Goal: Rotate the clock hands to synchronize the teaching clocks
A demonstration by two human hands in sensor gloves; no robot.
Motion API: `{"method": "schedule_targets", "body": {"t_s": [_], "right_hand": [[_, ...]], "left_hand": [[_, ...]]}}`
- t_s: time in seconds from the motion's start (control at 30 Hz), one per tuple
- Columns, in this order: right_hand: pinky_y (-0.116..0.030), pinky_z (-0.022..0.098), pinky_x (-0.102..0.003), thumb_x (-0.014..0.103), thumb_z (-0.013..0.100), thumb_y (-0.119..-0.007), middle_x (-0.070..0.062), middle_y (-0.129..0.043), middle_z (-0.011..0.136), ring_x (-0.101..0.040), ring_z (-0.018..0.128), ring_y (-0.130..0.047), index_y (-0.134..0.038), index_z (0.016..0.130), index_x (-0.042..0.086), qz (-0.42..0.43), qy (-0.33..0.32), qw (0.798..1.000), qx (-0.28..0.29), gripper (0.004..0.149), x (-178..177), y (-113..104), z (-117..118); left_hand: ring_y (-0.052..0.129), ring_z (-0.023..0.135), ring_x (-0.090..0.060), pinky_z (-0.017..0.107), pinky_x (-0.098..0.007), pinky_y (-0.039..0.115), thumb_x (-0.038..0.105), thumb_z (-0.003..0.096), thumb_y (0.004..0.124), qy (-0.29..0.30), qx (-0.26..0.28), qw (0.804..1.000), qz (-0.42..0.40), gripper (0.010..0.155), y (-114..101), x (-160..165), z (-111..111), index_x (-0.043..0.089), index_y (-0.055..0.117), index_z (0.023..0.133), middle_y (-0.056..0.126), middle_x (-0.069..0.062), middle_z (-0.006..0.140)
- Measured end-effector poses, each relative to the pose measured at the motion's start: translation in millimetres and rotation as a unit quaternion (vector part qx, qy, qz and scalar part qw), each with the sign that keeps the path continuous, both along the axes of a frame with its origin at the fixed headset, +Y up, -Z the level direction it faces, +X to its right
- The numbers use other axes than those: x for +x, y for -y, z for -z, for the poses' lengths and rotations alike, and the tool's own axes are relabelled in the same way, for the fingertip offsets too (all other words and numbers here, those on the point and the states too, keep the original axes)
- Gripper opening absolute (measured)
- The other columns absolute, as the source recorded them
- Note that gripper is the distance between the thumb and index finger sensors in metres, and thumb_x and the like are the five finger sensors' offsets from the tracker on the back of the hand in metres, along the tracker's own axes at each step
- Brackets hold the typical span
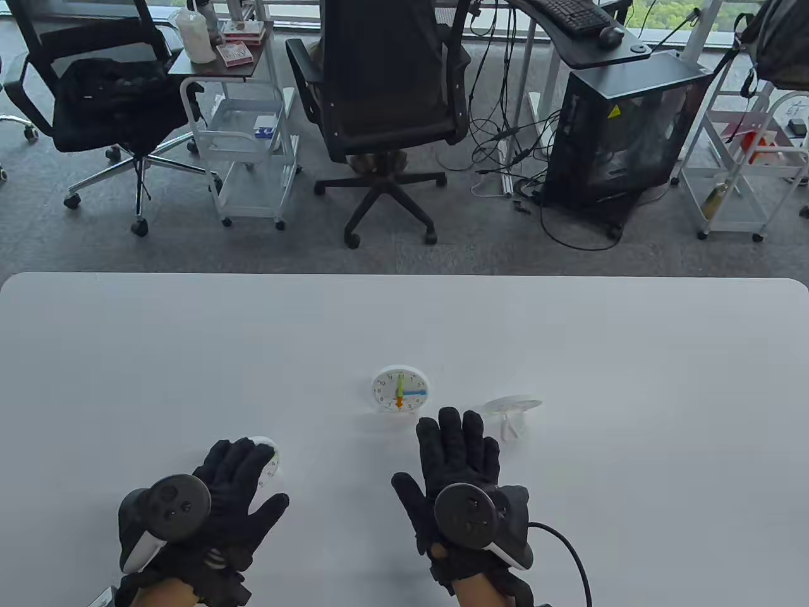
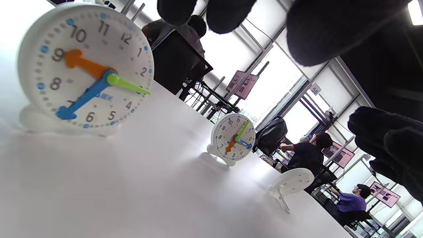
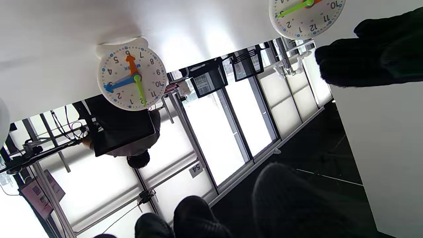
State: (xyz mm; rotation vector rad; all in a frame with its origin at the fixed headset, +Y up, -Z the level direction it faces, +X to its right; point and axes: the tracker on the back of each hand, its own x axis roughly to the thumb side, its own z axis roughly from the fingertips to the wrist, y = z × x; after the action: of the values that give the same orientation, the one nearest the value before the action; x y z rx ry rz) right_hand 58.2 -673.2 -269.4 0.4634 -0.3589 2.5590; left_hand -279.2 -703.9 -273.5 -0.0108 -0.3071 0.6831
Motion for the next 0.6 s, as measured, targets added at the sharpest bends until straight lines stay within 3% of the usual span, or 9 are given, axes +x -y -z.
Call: {"method": "schedule_targets", "body": {"t_s": [0.3, 0.6], "right_hand": [[-0.038, 0.057, -0.077, 0.05, 0.052, -0.074, -0.033, -0.047, 0.107, -0.067, 0.093, -0.044, -0.055, 0.106, -0.005, 0.018, 0.006, 1.0, -0.002, 0.079, 2.6, 1.9, 1.0], [-0.038, 0.057, -0.077, 0.05, 0.052, -0.074, -0.033, -0.047, 0.107, -0.066, 0.094, -0.043, -0.056, 0.105, -0.004, 0.023, 0.015, 1.0, -0.003, 0.078, 4.4, 2.8, 2.8]], "left_hand": [[0.027, 0.104, -0.059, 0.063, -0.074, 0.028, 0.061, 0.051, 0.077, 0.004, 0.006, 1.0, -0.01, 0.079, -0.4, 2.5, -2.4, 0.018, 0.05, 0.111, 0.044, -0.026, 0.119], [0.029, 0.104, -0.06, 0.063, -0.074, 0.028, 0.061, 0.0509, 0.077, 0.002, 0.006, 1.0, -0.016, 0.079, -1.3, 1.0, -3.4, 0.017, 0.05, 0.111, 0.044, -0.026, 0.119]]}}
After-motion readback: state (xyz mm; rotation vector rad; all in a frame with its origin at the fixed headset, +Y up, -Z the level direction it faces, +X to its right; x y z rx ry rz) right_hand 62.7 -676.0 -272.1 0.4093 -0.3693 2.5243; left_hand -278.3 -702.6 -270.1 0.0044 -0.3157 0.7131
